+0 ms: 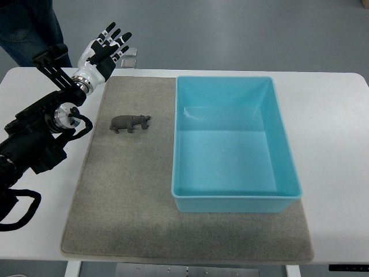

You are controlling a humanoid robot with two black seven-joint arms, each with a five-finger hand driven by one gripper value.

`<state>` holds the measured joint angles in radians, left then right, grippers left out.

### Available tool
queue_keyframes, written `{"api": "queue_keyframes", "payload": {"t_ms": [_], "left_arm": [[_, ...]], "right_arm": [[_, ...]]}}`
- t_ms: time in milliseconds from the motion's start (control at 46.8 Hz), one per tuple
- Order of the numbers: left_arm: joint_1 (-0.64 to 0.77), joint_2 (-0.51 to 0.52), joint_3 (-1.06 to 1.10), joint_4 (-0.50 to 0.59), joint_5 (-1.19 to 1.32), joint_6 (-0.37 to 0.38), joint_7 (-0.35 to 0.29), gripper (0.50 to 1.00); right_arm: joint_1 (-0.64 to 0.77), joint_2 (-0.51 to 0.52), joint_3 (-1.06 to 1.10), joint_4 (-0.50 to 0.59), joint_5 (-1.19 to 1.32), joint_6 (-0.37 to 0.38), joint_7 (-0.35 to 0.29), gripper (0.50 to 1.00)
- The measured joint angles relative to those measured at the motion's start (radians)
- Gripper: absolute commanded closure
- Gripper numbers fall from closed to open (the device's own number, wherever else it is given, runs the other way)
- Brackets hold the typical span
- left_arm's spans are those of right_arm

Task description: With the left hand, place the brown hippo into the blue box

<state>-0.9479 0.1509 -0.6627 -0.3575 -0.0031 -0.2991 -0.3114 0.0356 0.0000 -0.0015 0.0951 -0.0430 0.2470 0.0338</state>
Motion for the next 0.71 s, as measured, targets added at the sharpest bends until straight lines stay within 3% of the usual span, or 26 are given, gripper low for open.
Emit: {"api": "queue_keyframes", "payload": {"t_ms": [705], "left_arm": [[0.0,0.001,0.0,0.0,0.0,0.003,0.0,0.5]], "right_arm": [[0.0,0.0,0.0,0.0,0.0,0.0,0.0,0.564]]}}
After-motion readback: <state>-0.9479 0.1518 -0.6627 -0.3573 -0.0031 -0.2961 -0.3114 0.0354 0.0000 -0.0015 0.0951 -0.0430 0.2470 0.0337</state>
